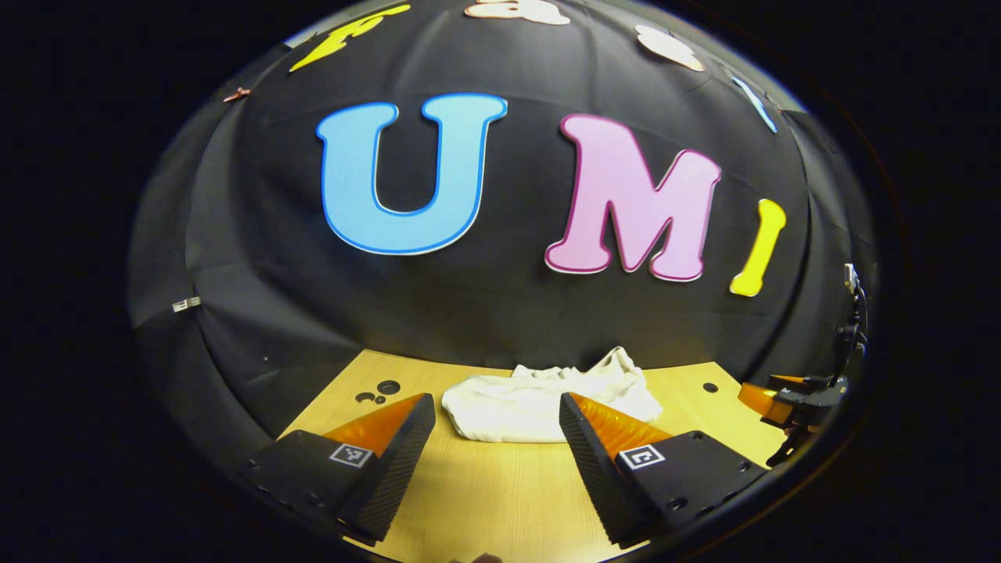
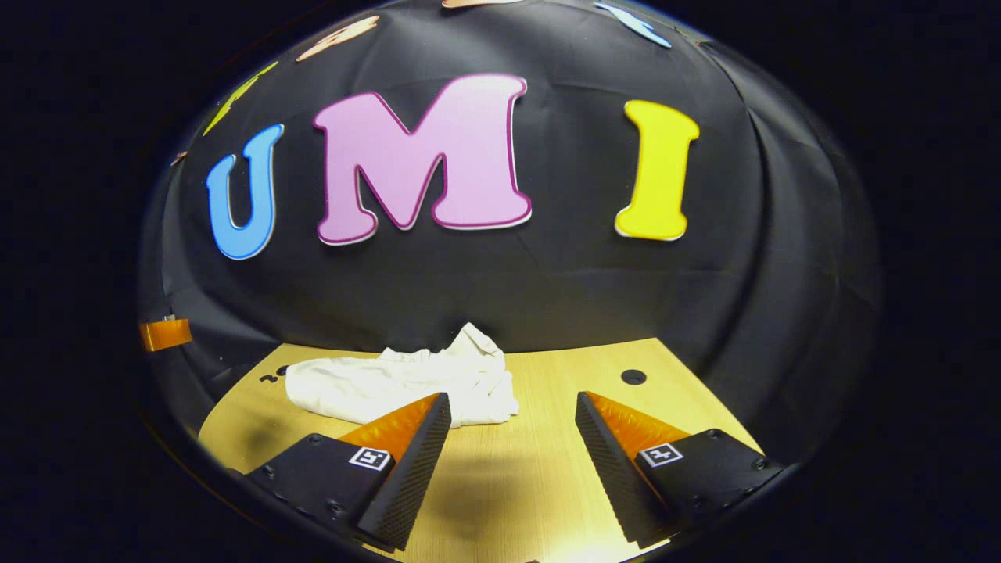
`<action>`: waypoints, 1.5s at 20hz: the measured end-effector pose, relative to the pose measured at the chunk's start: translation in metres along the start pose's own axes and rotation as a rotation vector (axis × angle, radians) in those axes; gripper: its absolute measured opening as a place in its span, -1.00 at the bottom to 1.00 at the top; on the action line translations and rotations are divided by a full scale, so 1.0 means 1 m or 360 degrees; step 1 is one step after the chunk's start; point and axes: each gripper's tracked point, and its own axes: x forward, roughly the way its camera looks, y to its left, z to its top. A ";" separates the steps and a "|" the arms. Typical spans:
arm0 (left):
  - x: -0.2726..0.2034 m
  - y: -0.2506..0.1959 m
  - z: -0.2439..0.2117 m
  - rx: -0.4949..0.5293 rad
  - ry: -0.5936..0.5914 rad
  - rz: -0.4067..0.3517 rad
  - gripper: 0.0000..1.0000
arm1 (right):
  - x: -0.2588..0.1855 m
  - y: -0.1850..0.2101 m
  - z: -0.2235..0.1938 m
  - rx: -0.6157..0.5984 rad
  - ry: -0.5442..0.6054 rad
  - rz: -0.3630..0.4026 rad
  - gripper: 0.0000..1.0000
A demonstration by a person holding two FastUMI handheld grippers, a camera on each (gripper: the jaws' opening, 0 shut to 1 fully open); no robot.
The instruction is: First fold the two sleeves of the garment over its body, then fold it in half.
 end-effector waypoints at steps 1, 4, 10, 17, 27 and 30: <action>-0.019 -0.002 -0.005 0.0012 0.0006 -0.0016 0.96 | -0.021 -0.002 0.005 0.0007 -0.0031 -0.0011 0.96; -0.069 -0.006 -0.012 0.0036 -0.0027 -0.0042 0.96 | -0.082 -0.009 0.012 0.0074 -0.0071 -0.0033 0.96; -0.160 -0.020 -0.039 0.0107 -0.0019 -0.0133 0.96 | -0.166 -0.016 -0.009 0.0053 -0.0047 -0.0054 0.95; -0.234 -0.020 -0.060 0.0082 -0.0062 -0.0143 0.96 | -0.230 -0.010 -0.033 0.0013 -0.0022 -0.0017 0.96; -0.259 -0.002 -0.077 0.0072 -0.0156 -0.0028 0.96 | -0.266 0.026 -0.036 -0.0060 -0.0004 0.0112 0.96; -0.251 -0.005 -0.081 0.0027 -0.0120 -0.0046 0.97 | -0.266 0.030 -0.036 -0.0055 0.0004 0.0128 0.96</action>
